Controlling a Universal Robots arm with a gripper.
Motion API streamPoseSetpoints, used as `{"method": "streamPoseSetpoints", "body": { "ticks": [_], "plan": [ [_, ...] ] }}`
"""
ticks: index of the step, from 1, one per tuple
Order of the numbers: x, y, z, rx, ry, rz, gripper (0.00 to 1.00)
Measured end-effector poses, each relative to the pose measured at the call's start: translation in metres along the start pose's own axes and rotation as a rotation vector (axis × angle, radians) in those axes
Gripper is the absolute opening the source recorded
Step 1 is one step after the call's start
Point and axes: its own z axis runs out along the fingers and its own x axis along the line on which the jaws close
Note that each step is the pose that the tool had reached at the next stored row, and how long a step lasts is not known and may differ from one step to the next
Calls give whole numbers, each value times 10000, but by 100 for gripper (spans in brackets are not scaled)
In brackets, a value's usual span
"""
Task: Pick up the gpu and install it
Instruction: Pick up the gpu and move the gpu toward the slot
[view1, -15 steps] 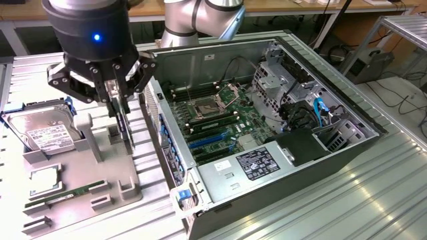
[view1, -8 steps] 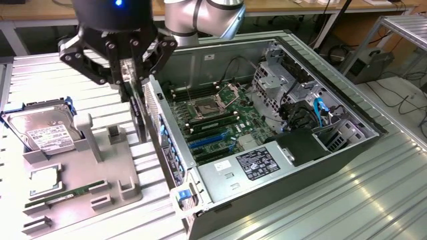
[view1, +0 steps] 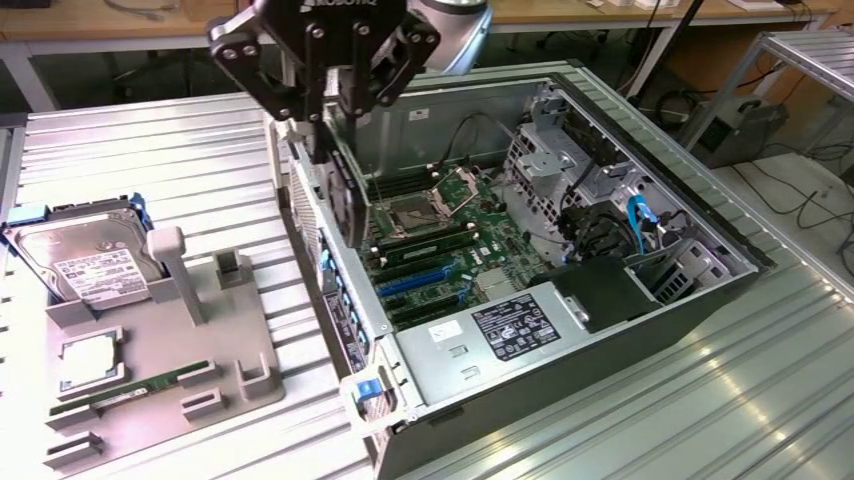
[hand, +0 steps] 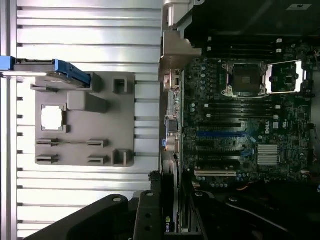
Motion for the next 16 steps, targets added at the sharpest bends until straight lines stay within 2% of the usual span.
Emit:
{"method": "streamPoseSetpoints", "body": {
  "ticks": [5, 8, 11, 16],
  "plan": [
    [-253, -7, 0, -3, 35, 3, 26],
    [-416, -11, 17, -2, 77, 4, 26],
    [-572, -15, 69, -3, 117, 6, 26],
    [-802, -14, 160, 17, 143, 9, 26]
  ]
}}
